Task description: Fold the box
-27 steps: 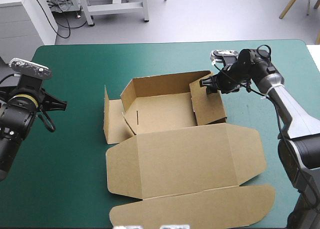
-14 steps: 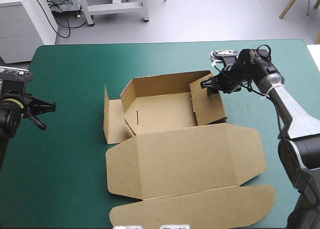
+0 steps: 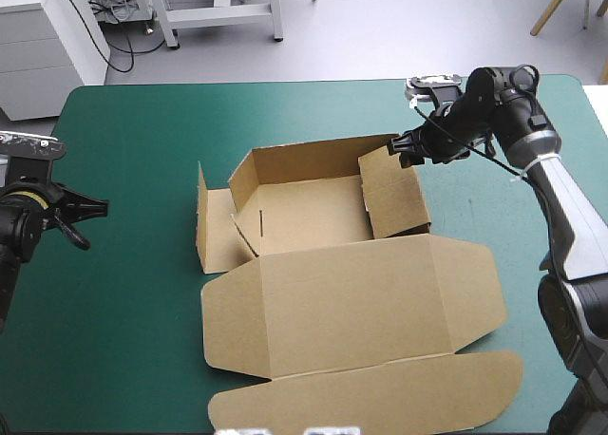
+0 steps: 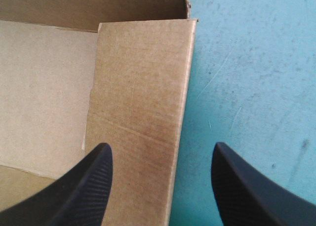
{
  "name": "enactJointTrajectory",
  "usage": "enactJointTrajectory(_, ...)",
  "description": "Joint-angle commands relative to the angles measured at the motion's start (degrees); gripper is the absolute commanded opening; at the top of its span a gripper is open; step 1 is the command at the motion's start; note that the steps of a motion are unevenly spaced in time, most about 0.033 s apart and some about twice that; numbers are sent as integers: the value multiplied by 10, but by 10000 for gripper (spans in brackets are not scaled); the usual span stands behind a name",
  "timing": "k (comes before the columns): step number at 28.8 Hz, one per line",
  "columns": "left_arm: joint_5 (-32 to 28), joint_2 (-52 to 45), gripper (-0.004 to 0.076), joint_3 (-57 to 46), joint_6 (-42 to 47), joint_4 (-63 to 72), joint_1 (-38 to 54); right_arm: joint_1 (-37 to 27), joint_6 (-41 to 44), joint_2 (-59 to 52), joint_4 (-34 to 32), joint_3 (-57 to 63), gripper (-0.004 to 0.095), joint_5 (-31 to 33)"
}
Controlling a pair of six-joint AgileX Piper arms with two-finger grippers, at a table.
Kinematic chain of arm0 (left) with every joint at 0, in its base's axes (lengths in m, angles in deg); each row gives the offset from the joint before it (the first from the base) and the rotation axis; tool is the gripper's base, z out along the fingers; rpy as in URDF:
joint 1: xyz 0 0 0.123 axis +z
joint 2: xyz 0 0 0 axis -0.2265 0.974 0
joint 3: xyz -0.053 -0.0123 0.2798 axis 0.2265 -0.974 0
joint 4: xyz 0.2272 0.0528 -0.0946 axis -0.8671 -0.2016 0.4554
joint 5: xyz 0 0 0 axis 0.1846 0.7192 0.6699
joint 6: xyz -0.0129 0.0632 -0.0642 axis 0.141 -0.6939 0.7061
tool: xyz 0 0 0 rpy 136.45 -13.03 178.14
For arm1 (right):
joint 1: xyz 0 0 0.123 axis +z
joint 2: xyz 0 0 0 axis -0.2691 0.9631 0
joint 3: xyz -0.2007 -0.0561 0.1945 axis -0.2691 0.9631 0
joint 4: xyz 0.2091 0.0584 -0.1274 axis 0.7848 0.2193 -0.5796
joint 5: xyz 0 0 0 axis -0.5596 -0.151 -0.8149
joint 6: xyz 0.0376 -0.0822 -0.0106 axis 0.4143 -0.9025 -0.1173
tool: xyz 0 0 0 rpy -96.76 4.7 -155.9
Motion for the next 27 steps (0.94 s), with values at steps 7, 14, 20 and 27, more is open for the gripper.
enactJointTrajectory(7,-34,-1,3,-10,1,24,1,-1,0,-74,-8,-20,553,-10)
enactJointTrajectory(14,-37,-1,3,-23,1,57,1,-1,0,-69,-7,-20,553,-10)
enactJointTrajectory(20,-35,-1,3,-23,1,67,1,-1,0,-31,-7,-20,553,-10)
enactJointTrajectory(27,-28,-1,3,-23,1,67,1,-1,0,34,3,-20,553,-10)
